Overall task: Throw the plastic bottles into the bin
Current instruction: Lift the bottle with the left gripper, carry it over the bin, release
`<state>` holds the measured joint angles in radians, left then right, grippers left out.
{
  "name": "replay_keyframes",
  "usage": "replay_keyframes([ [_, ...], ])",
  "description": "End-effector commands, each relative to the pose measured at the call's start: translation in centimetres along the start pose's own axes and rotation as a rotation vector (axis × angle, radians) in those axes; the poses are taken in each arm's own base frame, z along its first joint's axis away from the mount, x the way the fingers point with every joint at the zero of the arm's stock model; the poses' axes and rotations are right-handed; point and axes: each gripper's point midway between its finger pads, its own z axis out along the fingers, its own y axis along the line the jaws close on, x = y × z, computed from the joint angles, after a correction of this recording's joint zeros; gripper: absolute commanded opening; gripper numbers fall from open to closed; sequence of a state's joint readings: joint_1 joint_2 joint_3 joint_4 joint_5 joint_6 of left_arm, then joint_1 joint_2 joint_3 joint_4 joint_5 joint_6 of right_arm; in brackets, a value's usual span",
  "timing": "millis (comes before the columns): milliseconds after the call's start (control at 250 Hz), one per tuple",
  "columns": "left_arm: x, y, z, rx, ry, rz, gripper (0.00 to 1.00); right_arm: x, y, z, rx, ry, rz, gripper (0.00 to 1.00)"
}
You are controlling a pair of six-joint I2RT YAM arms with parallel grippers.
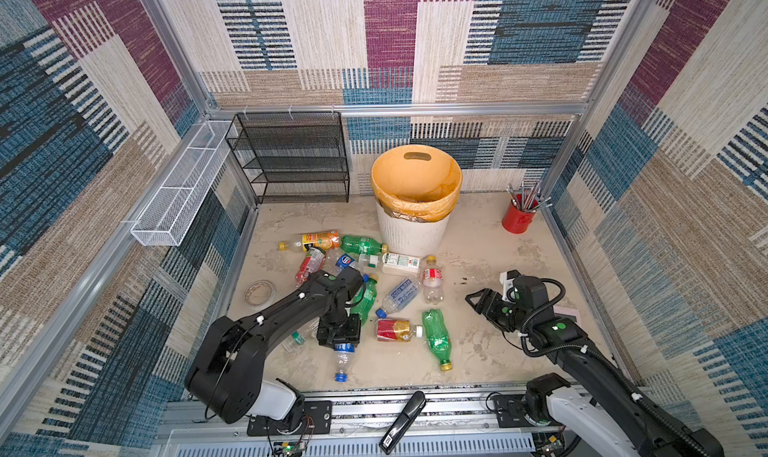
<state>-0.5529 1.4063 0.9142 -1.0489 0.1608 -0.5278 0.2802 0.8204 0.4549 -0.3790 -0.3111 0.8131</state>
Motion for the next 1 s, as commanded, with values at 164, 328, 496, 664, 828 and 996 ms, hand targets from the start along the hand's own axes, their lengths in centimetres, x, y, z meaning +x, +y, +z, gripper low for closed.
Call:
replay_keyframes([
  [164, 0.0, -1.8, -6.8, 0.174, -0.242, 0.020, 0.57, -1.2, 1.2, 0.3, -0.029, -0.028, -0.017, 0.71],
  [328, -2.1, -3.5, -15.1, 0.330, -0.593, 0.040, 0.54, -1.5, 1.6, 0.5, -0.033, -0.022, -0.024, 0.71],
  [496, -3.9, -5.3, -26.7, 0.553, -1.065, 0.085, 0.54, -1.9, 2.1, 0.4, -0.040, -0.030, -0.033, 0.70],
  [664, -4.3, -5.7, -38.0, 0.760, -1.551, 0.080, 0.50, -2.2, 2.3, 0.0, -0.041, -0.049, -0.033, 0.70],
  [828, -5.5, -7.9, -44.8, 0.810, -1.706, 0.147, 0.47, -2.2, 2.3, -0.6, -0.044, -0.063, -0.020, 0.70],
  [996, -8.7, -11.2, -51.0, 0.838, -1.870, 0.207, 0.47, -2.4, 2.6, -1.0, -0.049, -0.079, -0.014, 0.70],
])
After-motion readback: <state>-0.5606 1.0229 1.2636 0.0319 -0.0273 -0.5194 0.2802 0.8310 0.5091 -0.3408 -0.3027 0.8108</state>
